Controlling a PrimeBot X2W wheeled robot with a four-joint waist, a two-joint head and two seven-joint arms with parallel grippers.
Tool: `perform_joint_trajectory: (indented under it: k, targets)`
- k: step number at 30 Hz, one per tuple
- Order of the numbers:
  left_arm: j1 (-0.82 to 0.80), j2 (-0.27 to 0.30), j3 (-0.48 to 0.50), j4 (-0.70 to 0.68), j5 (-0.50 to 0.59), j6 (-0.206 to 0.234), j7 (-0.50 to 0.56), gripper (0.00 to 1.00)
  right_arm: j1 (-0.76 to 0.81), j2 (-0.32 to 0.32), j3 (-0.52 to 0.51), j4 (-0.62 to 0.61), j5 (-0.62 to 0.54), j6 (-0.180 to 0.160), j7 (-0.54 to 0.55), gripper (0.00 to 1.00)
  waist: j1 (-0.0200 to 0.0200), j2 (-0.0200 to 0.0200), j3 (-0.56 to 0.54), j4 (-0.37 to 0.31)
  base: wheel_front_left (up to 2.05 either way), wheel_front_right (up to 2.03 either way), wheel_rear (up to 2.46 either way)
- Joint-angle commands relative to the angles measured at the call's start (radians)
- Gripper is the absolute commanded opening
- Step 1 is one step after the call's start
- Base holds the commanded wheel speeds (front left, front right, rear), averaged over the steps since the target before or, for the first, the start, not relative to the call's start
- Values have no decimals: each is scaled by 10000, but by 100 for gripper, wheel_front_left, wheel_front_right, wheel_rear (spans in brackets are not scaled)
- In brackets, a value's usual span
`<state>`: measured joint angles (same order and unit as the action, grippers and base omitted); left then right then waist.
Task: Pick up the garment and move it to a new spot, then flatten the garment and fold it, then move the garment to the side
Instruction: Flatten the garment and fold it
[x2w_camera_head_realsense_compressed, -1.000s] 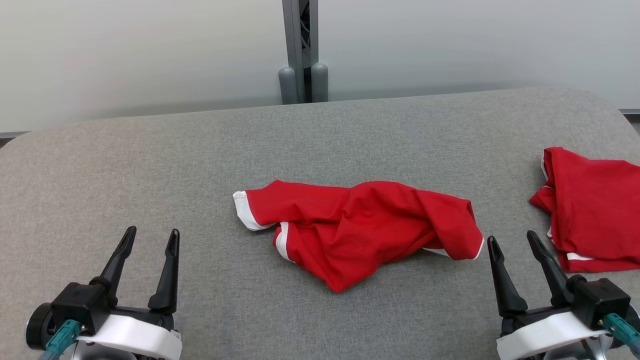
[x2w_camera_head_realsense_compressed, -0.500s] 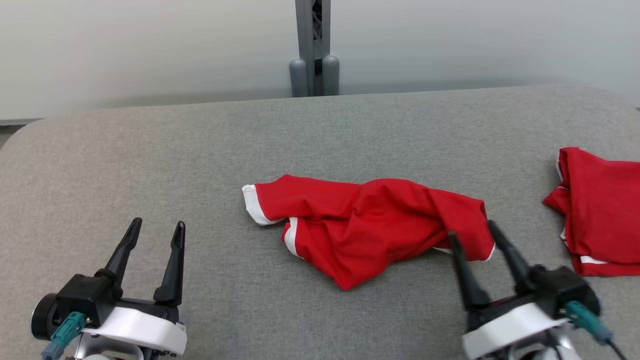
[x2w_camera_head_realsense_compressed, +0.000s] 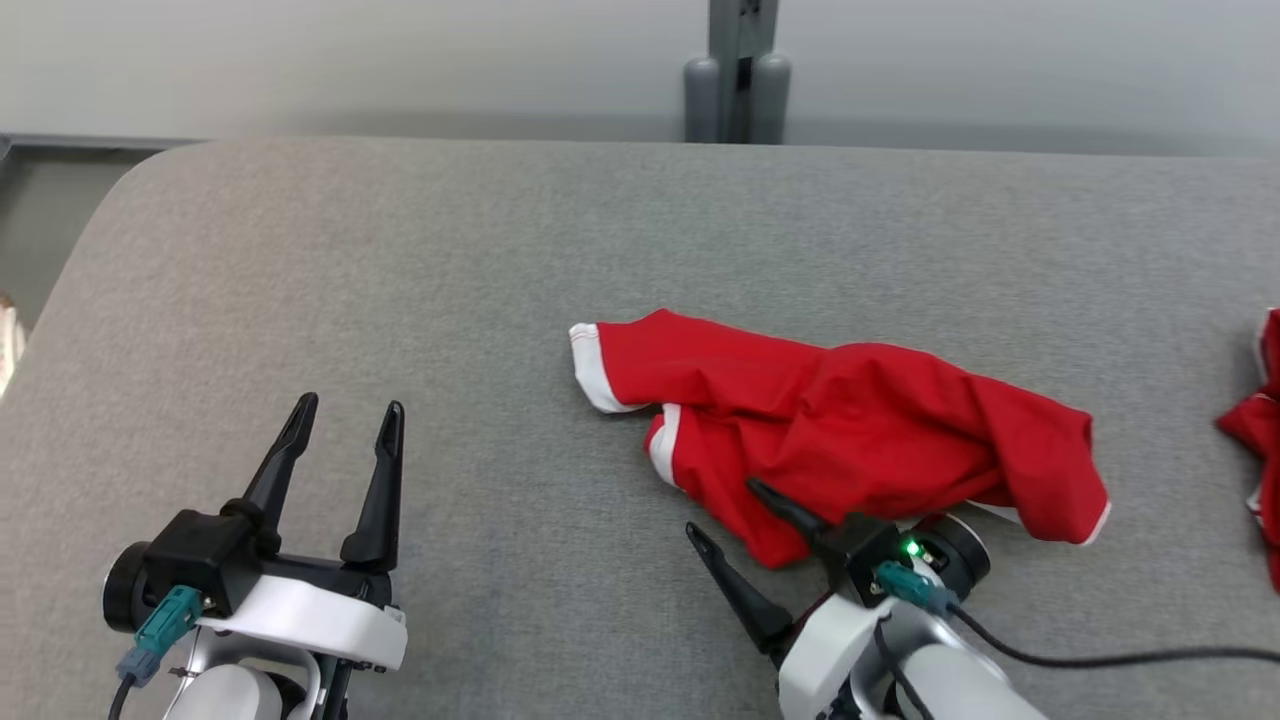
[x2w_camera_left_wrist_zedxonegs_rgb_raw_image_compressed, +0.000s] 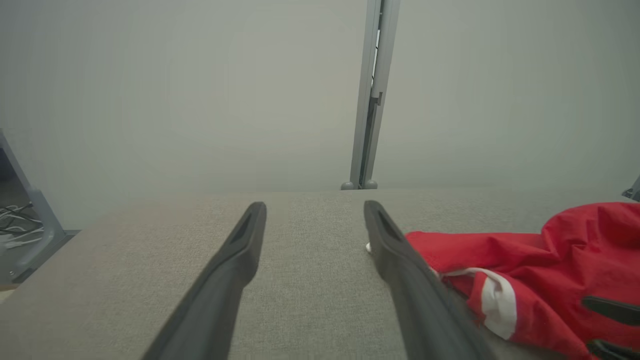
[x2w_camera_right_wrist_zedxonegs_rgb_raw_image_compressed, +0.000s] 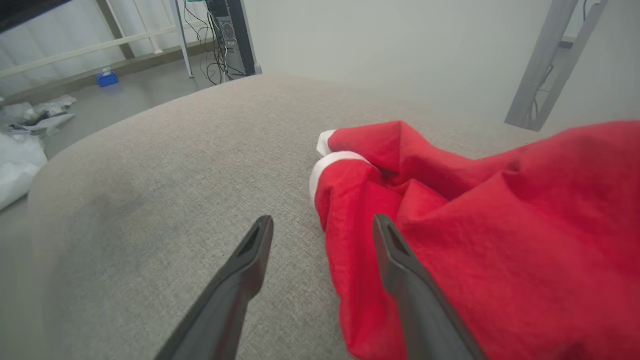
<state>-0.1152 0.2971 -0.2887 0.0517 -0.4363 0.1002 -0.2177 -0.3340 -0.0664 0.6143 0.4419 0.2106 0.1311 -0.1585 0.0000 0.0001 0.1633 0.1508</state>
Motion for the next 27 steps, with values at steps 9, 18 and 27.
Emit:
perform_joint_trajectory:
  k: [9,18,27]
  targets:
    - [-451,-232,1,473,-40,-188,-305,100,-1522,16,529,2396,180,-5,-367,0,0,-1,541,683,0,0,0]
    - [-389,-200,241,697,4,-73,-407,100,-1663,-645,1712,1135,1603,-5,-21,0,0,-1,406,224,0,0,0]
    - [-230,-43,451,610,18,9,-443,100,-1624,-4044,2674,-4608,4976,-3,2823,0,0,-1,222,-575,0,0,0]
